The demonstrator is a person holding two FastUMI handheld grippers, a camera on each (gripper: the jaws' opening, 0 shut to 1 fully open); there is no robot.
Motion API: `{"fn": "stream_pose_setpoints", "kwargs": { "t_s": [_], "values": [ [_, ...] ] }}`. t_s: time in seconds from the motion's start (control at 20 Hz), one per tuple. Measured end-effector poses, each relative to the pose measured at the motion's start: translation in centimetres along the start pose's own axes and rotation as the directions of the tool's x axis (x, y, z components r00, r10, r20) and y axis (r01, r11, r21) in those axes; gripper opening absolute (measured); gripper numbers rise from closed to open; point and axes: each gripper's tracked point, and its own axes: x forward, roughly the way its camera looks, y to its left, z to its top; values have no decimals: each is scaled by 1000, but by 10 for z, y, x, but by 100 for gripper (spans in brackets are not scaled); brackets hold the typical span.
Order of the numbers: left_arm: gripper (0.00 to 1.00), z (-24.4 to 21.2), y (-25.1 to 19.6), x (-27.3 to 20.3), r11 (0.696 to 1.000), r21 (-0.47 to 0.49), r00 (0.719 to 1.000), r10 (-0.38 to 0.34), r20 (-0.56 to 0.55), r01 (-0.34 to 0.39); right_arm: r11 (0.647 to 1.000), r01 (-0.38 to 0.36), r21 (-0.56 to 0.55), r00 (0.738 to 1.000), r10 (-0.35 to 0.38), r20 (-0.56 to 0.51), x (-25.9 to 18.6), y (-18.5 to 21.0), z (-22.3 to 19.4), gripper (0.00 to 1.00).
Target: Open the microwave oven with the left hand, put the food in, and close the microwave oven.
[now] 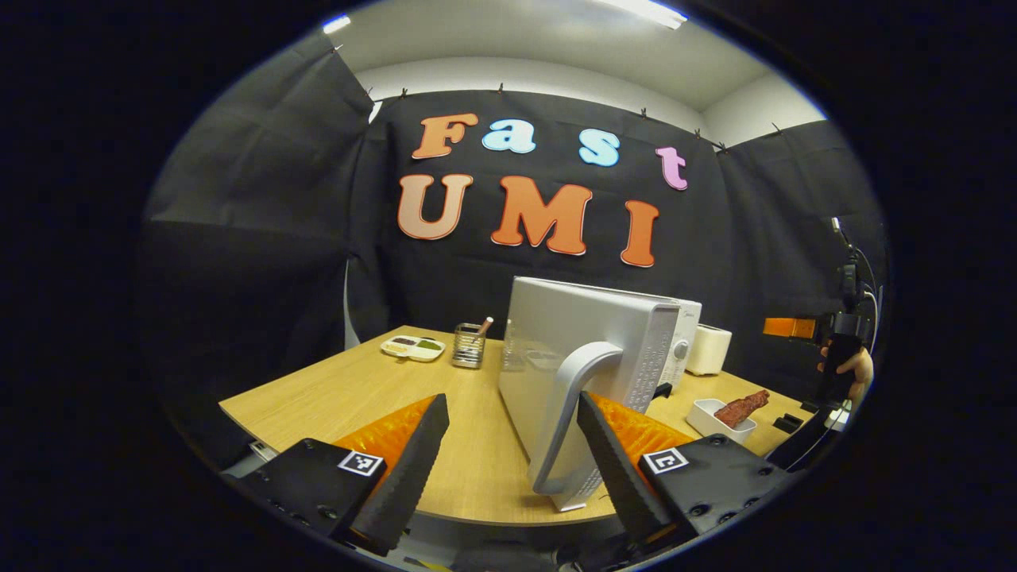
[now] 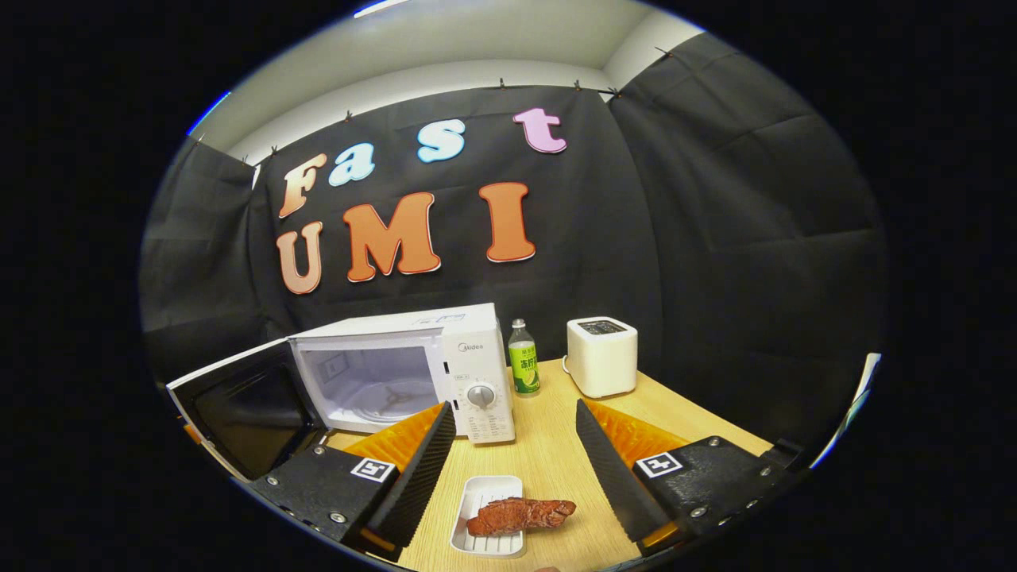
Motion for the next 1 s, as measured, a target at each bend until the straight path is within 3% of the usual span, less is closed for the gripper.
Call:
{"fn": "stream_pose_setpoints", "kwargs": {
  "t_s": [0.25, 0.5, 0.85, 1.0],
  "values": [
    [100, 15, 35, -3, 994, 56, 996, 91, 16, -92, 989, 75, 125, 997, -73, -20, -5, -24, -26, 94],
    [100, 21, 52, -6, 993, 50, 995, 103, 17, -104, 965, 139, 222, 990, -127, -65, -12, -44, -56, 95],
    [100, 19, 80, -15, 988, 54, 989, 146, 18, -147, 929, 171, 329, 980, -126, -155, -8, -43, -103, 94],
    [100, 15, 88, -13, 985, 54, 986, 164, 6, -164, 905, 171, 389, 977, -105, -185, -2, -39, -120, 86]
  ]
}}
